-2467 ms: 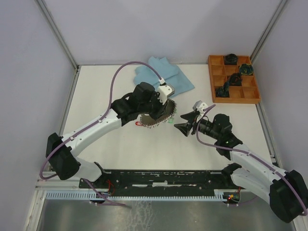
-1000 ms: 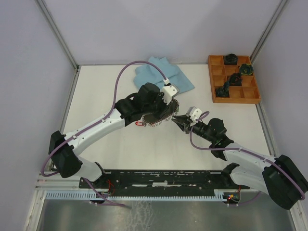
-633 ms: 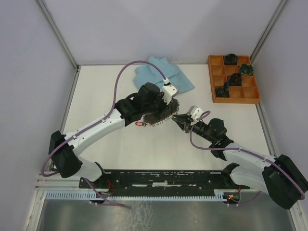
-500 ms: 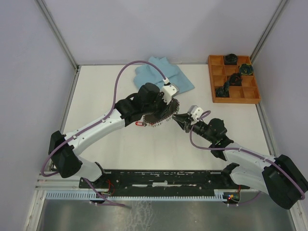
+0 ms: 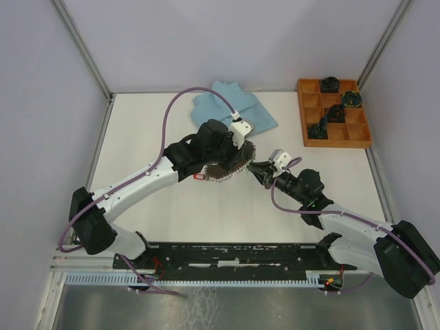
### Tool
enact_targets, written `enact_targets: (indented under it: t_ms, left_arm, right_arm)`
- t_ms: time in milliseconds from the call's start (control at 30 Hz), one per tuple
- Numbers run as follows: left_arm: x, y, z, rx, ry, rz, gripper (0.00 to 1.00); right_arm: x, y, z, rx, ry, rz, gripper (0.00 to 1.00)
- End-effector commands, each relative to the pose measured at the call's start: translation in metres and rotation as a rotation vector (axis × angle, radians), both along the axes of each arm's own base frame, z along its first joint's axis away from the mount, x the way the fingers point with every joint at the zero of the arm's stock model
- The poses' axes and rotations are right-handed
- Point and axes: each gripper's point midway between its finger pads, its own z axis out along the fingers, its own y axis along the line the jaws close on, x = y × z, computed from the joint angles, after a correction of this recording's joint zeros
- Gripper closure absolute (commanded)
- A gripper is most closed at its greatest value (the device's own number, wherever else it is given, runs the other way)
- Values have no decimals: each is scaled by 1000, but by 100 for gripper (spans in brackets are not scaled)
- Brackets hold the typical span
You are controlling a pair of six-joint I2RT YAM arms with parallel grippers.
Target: Put the keys on the keyring
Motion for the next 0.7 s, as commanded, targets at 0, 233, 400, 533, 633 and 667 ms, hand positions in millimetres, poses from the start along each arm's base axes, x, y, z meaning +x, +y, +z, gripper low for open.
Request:
enact_targets:
  t_ms: [0, 233, 400, 533, 633, 667]
  left_arm:
    - [9, -5, 44, -131, -81, 57, 97]
    - [11, -4, 45, -140, -83, 80, 97]
    - [9, -5, 46, -149, -75, 75, 97]
    - [8, -6, 46, -156, -69, 70, 97]
    - [7, -7, 46, -158, -67, 68, 97]
    - [7, -7, 45, -157, -65, 67, 97]
  right_arm:
    - [-2, -1, 15, 57, -30, -6, 76]
    - [-4, -5, 15, 58, -42, -27, 74]
    - [-4, -2, 17, 53, -56, -13, 74]
    - [-1, 0, 24, 63, -75, -11, 76]
    - [0, 3, 27, 69, -83, -3, 77]
    - [0, 3, 27, 69, -84, -4, 77]
